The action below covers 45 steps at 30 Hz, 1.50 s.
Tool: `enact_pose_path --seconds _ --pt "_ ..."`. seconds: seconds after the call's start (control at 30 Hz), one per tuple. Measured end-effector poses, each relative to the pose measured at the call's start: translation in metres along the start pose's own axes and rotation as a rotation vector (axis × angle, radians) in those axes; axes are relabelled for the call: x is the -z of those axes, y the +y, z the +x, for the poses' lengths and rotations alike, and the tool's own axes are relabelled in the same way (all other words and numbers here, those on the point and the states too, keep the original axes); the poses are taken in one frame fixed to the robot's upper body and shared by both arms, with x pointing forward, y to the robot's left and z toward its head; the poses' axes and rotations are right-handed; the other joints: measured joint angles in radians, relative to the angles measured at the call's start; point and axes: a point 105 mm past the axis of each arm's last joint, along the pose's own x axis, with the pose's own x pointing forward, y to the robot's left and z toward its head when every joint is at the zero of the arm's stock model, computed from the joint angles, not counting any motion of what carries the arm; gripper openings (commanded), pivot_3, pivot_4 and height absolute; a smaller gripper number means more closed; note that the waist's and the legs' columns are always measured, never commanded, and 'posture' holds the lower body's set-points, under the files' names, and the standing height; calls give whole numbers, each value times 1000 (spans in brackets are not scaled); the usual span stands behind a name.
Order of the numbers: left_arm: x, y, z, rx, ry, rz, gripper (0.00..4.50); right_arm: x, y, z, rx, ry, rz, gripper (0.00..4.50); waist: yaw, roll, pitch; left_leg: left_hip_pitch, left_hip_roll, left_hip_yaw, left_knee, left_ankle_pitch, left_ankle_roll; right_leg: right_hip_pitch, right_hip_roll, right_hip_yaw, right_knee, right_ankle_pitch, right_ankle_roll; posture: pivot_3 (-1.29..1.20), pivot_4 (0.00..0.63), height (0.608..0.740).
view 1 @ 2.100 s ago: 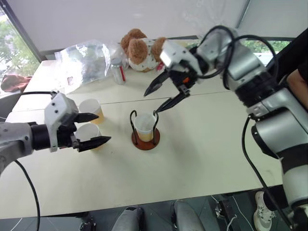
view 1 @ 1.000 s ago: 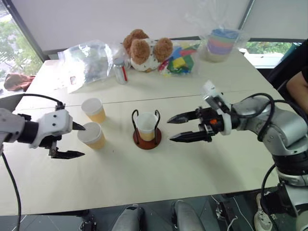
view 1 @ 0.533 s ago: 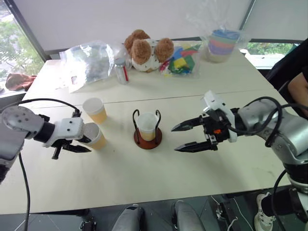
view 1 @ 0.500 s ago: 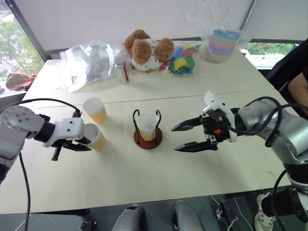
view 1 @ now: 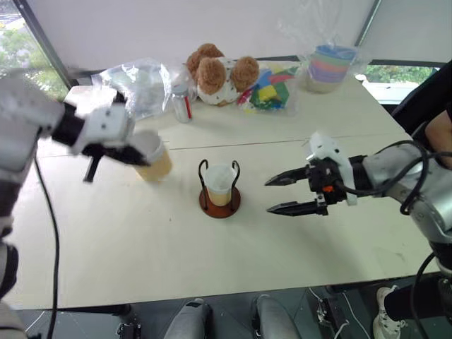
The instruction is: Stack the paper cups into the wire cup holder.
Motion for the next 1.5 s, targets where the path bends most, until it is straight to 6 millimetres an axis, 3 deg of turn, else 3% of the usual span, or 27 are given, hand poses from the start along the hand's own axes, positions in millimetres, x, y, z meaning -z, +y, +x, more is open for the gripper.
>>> enact_pose_path --seconds 0.1,0.23,0.43,0.77,1.2,1.3,1.5 --pt "-38 16 1 41 -92 55 29 2 -8 -7 54 16 -7 2919 -5 0 0 1 0 1 0 -1 1 0 -1 1 1 -1 2 0 150 740" --pt "-52 29 31 150 -159 53 29 2 -14 -15 117 23 -21 2919 -8 1 0 2 0 2 -1 -1 1 0 0 2 2 -1 2 0 150 740" --pt "-42 26 50 258 -93 35 29 7 -10 -17 156 29 11 2919 -12 1 0 0 0 3 -2 -1 1 -4 0 5 2 -1 2 0 150 740" --pt "-50 14 69 371 -132 78 29 5 -5 -20 211 16 27 2919 -4 1 0 -1 -1 3 1 -1 2 -2 -1 4 1 -1 2 0 150 740" --pt "-44 8 80 421 -90 150 29 2 -4 -16 228 -13 31 2919 -4 0 0 -2 -1 3 1 -1 2 -3 0 4 1 -2 3 0 150 740" --pt "-44 8 81 420 -87 161 834 2 -5 -16 231 -15 31 2919 -4 0 0 -2 -1 3 1 -1 2 -3 0 4 1 -2 3 0 150 740" --pt "-42 10 88 420 -84 189 3855 1 -4 -15 228 -24 35 2919 -5 0 0 -2 -1 3 1 -1 2 -3 0 4 1 -2 3 0 150 740"
